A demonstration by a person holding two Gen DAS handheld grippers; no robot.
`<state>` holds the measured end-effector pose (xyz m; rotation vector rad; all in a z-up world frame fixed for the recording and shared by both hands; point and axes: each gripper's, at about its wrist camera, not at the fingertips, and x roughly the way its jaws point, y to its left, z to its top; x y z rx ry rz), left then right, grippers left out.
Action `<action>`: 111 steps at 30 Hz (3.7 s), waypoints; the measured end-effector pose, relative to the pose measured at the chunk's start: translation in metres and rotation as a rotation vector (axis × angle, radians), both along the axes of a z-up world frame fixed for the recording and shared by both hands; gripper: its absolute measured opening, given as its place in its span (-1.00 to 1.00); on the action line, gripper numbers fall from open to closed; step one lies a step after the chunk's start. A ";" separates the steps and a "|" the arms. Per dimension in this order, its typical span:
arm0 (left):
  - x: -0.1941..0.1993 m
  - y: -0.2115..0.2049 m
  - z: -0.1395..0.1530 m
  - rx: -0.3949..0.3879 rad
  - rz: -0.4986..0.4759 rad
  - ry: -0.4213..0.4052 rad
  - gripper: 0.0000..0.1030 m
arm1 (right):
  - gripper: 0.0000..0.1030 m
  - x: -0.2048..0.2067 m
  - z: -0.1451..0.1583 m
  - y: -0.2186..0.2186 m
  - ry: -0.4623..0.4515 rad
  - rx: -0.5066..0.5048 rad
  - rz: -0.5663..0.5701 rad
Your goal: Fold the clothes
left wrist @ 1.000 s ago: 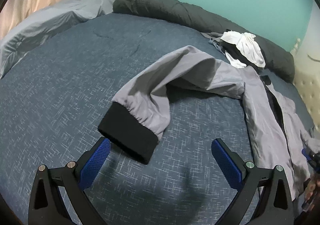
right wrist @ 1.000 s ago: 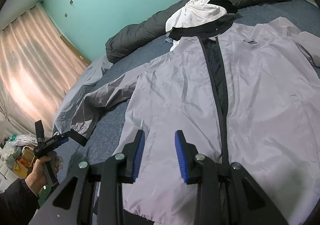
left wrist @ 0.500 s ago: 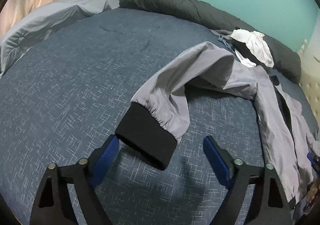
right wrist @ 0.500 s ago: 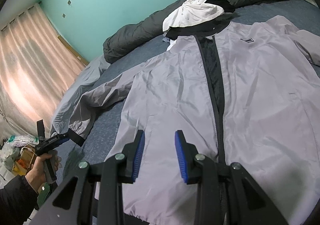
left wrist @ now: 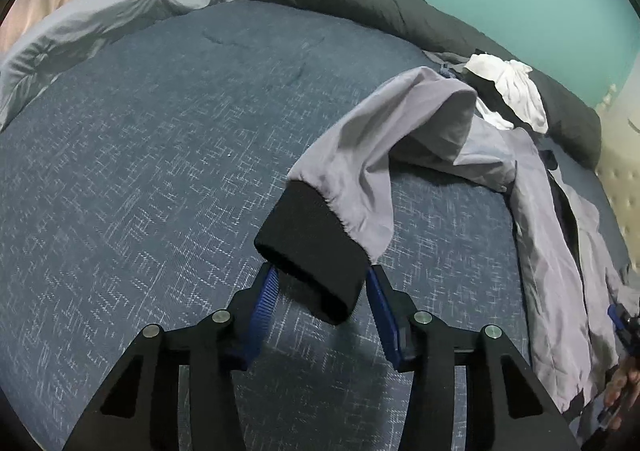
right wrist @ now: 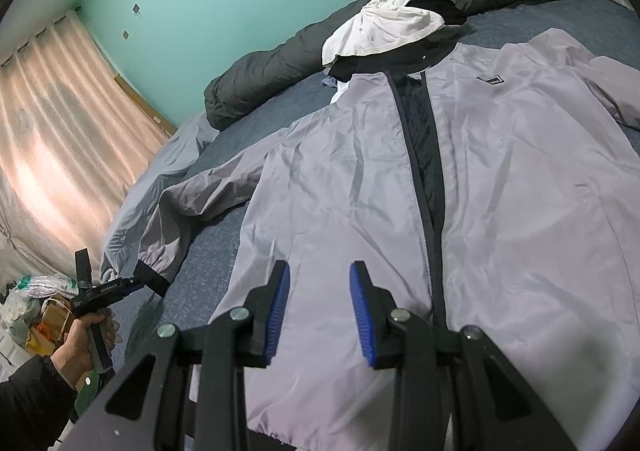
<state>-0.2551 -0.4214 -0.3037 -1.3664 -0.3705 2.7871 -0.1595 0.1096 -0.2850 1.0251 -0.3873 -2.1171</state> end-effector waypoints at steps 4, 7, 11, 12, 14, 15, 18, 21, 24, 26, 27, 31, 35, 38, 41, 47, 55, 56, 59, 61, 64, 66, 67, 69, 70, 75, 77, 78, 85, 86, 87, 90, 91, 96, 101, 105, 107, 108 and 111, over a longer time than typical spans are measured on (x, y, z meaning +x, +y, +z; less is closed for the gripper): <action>-0.001 0.002 0.002 0.000 -0.021 -0.001 -0.03 | -0.40 0.000 0.001 -0.001 0.004 -0.001 0.002; -0.004 0.002 0.000 0.014 -0.022 0.000 -0.15 | -0.40 0.000 0.001 0.000 0.002 -0.001 -0.002; -0.009 0.000 -0.005 0.025 -0.018 -0.010 -0.38 | -0.40 0.000 0.001 0.003 0.006 -0.004 -0.009; -0.010 -0.002 -0.007 0.037 -0.014 -0.012 -0.43 | -0.40 0.000 0.001 0.004 0.004 -0.004 -0.011; -0.010 -0.002 -0.009 0.050 -0.012 -0.012 -0.54 | -0.40 -0.001 0.000 0.004 0.000 -0.004 -0.013; -0.009 0.000 -0.010 0.047 -0.019 -0.012 -0.66 | -0.40 -0.001 -0.001 0.004 -0.002 -0.004 -0.013; -0.009 0.006 -0.010 0.016 -0.040 -0.009 -0.86 | -0.40 -0.001 -0.001 0.004 -0.001 -0.001 -0.013; -0.008 0.006 -0.006 0.007 -0.043 0.000 -0.87 | -0.40 -0.001 -0.001 0.003 0.000 -0.001 -0.012; -0.007 0.003 0.000 -0.014 -0.049 0.006 -0.88 | -0.40 0.000 -0.001 0.003 0.001 -0.001 -0.013; -0.006 0.000 0.008 -0.030 -0.053 0.016 -0.88 | -0.40 -0.001 -0.002 0.003 0.001 -0.001 -0.013; -0.006 -0.002 0.012 -0.037 -0.056 0.019 -0.88 | -0.40 -0.001 -0.002 0.003 0.000 -0.001 -0.013; -0.006 -0.023 0.032 -0.087 -0.021 0.020 -0.89 | -0.40 -0.001 -0.001 0.003 0.000 -0.003 -0.013; -0.005 -0.054 0.051 -0.130 0.025 0.031 -0.89 | -0.40 -0.001 -0.001 0.004 0.002 -0.004 -0.011; -0.006 -0.074 0.056 -0.160 0.041 0.021 -0.89 | -0.40 -0.001 -0.002 0.003 0.000 0.000 -0.009; -0.012 -0.088 0.054 -0.161 0.052 0.000 -0.89 | -0.40 -0.001 -0.004 0.001 -0.002 0.006 -0.006; -0.025 -0.108 0.011 -0.110 0.071 -0.144 -0.89 | -0.40 -0.001 -0.008 0.000 -0.005 0.019 0.001; -0.028 -0.123 0.008 -0.055 0.109 -0.101 -0.83 | -0.40 -0.002 -0.009 0.000 -0.006 0.026 -0.001; -0.026 -0.128 0.010 -0.032 0.121 -0.087 -0.83 | -0.40 -0.002 -0.009 0.000 -0.007 0.028 0.000; -0.026 -0.140 0.016 0.028 0.156 -0.043 -0.64 | -0.40 0.000 -0.010 -0.002 -0.006 0.033 0.002; -0.030 -0.144 0.015 0.051 0.162 -0.035 -0.48 | -0.40 0.002 -0.009 -0.004 -0.002 0.037 0.006; -0.043 -0.143 0.007 0.047 0.158 -0.055 -0.45 | -0.40 0.004 -0.009 -0.007 0.004 0.043 0.009; -0.051 -0.146 0.001 0.067 0.166 -0.059 -0.43 | -0.40 0.004 -0.008 -0.008 0.007 0.045 0.011; -0.054 -0.149 -0.002 0.080 0.172 -0.062 -0.42 | -0.40 0.004 -0.008 -0.008 0.008 0.046 0.011; -0.057 -0.150 -0.009 0.108 0.177 -0.052 -0.42 | -0.40 0.004 -0.009 -0.008 0.011 0.050 0.008; -0.058 -0.150 -0.010 0.121 0.174 -0.043 -0.44 | -0.40 0.003 -0.010 -0.007 0.009 0.052 0.005; -0.071 -0.141 -0.012 0.094 0.140 -0.055 -0.94 | -0.40 -0.002 -0.016 -0.007 -0.014 0.058 -0.007; -0.073 -0.143 -0.008 0.080 0.145 -0.052 -0.94 | -0.40 -0.003 -0.019 -0.008 -0.022 0.058 -0.006; -0.071 -0.144 -0.004 0.065 0.150 -0.045 -0.94 | -0.40 -0.002 -0.019 -0.008 -0.022 0.059 -0.005; -0.059 -0.157 0.010 0.070 0.208 -0.016 -0.94 | -0.40 0.000 -0.017 -0.008 -0.009 0.055 0.002; -0.059 -0.158 0.008 0.078 0.215 -0.018 -0.94 | -0.40 0.000 -0.017 -0.007 -0.008 0.055 0.002; -0.061 -0.159 0.004 0.079 0.219 -0.033 -0.94 | -0.40 -0.001 -0.017 -0.007 -0.007 0.056 0.002; -0.070 -0.156 -0.018 0.086 0.220 -0.128 -0.94 | -0.40 -0.001 -0.019 -0.007 -0.012 0.061 0.006; -0.072 -0.154 -0.022 0.078 0.220 -0.142 -0.94 | -0.40 -0.001 -0.019 -0.007 -0.012 0.063 0.006; -0.069 -0.154 -0.023 0.081 0.214 -0.111 -0.93 | -0.40 -0.007 -0.017 -0.010 -0.005 0.080 0.016; -0.070 -0.145 -0.015 0.027 0.175 -0.097 -0.93 | -0.10 -0.042 -0.006 -0.037 -0.001 0.133 0.071; -0.073 -0.142 -0.015 0.013 0.162 -0.088 -0.93 | 0.13 -0.105 0.013 -0.082 -0.026 0.182 0.135; -0.072 -0.142 -0.015 0.006 0.152 -0.082 -0.93 | 0.13 -0.143 0.027 -0.106 -0.027 0.208 0.124; -0.072 -0.142 -0.015 0.001 0.146 -0.079 -0.93 | 0.13 -0.161 0.033 -0.119 -0.028 0.219 0.117; -0.071 -0.142 -0.016 -0.004 0.130 -0.071 -0.93 | 0.13 -0.213 0.043 -0.159 -0.075 0.236 0.124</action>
